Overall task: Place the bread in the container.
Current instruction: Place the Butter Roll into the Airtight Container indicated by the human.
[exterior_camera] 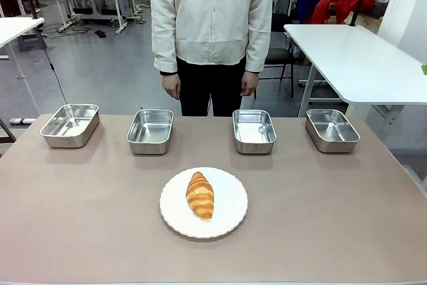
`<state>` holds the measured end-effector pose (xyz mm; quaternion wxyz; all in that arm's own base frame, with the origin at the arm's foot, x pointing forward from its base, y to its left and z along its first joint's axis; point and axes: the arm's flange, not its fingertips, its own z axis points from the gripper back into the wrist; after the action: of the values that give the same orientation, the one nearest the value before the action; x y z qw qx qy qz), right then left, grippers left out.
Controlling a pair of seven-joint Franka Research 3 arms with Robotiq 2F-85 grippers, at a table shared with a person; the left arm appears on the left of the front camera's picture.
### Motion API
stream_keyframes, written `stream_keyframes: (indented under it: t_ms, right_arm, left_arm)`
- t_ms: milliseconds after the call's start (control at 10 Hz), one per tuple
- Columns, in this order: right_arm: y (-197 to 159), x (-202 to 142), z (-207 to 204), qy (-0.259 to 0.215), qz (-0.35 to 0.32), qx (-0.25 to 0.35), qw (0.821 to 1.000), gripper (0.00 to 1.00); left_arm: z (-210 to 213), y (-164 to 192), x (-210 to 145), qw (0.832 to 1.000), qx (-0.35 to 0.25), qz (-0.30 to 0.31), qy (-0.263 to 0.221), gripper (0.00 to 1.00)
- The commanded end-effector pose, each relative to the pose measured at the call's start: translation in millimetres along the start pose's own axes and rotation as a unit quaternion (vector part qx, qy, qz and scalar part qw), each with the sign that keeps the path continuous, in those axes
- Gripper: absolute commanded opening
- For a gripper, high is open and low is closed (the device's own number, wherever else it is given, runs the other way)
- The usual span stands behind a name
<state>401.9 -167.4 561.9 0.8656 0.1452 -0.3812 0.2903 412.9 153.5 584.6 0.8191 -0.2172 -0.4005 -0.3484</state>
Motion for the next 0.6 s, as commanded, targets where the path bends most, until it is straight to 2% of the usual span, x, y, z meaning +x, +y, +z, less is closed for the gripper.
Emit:
stream_keyframes:
  t_ms: [0,500]
  right_arm:
    - [-1.0,0.4,-0.8,-0.012,0.002,0.004,1.0,1.0]
    - [-1.0,0.4,-0.8,-0.012,0.002,0.004,1.0,1.0]
  left_arm:
    - [2.6,-0.6,-1.2,1.0,-0.006,-0.006,-0.008,1.0]
    - [2.6,-0.6,-1.2,1.0,-0.006,-0.006,-0.008,1.0]
